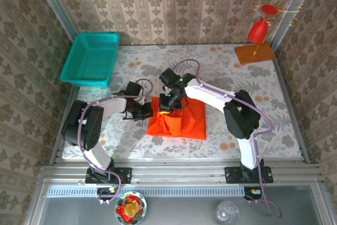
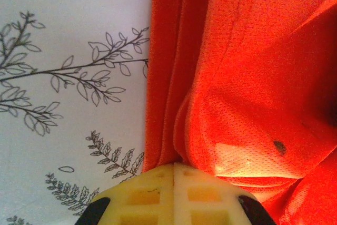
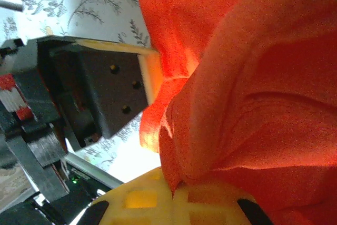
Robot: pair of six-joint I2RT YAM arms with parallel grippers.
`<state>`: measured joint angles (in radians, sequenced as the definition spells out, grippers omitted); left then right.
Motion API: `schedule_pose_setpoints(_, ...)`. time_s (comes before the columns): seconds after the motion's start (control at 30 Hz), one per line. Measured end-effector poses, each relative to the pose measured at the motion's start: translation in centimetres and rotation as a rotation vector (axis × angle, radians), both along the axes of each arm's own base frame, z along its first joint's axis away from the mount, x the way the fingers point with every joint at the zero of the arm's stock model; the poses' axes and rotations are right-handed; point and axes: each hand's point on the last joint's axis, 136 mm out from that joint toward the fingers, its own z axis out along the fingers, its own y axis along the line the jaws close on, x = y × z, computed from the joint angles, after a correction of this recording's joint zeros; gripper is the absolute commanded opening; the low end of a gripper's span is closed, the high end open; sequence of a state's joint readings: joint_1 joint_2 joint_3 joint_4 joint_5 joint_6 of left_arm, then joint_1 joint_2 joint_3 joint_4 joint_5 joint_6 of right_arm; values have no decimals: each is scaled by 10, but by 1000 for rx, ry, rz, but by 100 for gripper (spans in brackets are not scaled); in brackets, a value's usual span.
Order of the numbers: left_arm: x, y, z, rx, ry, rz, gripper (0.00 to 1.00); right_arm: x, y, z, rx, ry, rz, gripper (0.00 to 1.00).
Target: Fold the inside-out t-shirt
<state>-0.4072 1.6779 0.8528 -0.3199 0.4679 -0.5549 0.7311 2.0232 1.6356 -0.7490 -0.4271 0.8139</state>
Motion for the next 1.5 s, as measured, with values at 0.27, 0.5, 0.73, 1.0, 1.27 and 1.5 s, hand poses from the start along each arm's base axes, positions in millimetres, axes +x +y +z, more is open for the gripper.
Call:
schedule_pose_setpoints(0.27, -1, 0, 0, -5, -9, 2, 5, 9, 23, -6, 95, 26, -27, 7)
schedule_pose_setpoints(0.5, -3, 10, 7, 24, -27, 22, 12, 11, 28, -27, 89, 62, -40, 38)
schedule_pose_setpoints(0.73, 9, 51, 52, 49, -142, 147, 15, 17, 29, -4, 127, 20, -53, 49)
schedule_pose_setpoints(1.0, -10, 51, 76, 33, -162, 103, 30, 18, 10, 78, 223, -137, -58, 50)
schedule_pose_setpoints(1.27, -40, 6, 105, 3, -193, -64, 46, -12, -75, 34, 66, -83, -157, 51)
schedule_pose_setpoints(1.5, -49, -33, 119, 86, -225, -198, 52, -38, -129, -2, -54, -18, -225, 51)
